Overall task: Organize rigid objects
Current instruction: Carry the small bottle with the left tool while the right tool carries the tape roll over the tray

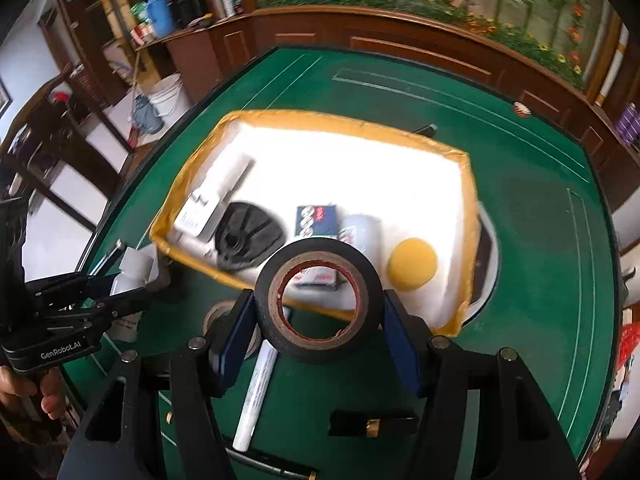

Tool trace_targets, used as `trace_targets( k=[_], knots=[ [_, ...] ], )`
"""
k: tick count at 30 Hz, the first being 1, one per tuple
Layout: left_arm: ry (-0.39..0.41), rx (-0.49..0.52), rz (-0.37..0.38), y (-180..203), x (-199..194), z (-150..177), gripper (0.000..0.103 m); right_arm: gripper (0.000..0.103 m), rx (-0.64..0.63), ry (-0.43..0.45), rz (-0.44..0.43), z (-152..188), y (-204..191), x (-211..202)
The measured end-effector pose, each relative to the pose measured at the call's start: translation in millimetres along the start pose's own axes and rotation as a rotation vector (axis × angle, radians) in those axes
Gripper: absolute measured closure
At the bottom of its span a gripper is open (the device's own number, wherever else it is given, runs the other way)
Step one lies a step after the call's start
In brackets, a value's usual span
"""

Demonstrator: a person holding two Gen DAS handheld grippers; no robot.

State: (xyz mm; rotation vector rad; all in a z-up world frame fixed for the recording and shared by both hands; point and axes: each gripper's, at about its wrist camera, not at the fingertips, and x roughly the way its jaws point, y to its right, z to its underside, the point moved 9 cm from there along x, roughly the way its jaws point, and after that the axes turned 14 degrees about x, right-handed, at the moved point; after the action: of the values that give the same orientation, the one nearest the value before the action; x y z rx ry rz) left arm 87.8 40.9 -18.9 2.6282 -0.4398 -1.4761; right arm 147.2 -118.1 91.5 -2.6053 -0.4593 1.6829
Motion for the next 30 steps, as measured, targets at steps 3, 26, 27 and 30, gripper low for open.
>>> trace_targets(
  k=[3, 26, 27, 30],
  knots=[
    [0.008, 0.018, 0.028, 3.3, 4.0, -17.1, 0.065, 0.042, 0.040, 0.014, 0.018, -9.5, 12.3, -2.5],
    [-0.018, 0.021, 0.005, 0.6, 71.5, -106.7, 0.065, 0.042, 0.059, 0.047, 0.064, -81.8, 42.2, 59.0],
    [-0.015, 0.018, -0.016, -0.9, 75.7, -111.9, 0.065, 0.042, 0.051, 0.052, 0.057, -87.3, 42.7, 65.9],
    [-0.025, 0.004, -0.068, -5.4, 89.2, -122.0, 0.065, 0.042, 0.029, 0.053, 0.038, -98.6, 42.2, 85.4]
  ],
)
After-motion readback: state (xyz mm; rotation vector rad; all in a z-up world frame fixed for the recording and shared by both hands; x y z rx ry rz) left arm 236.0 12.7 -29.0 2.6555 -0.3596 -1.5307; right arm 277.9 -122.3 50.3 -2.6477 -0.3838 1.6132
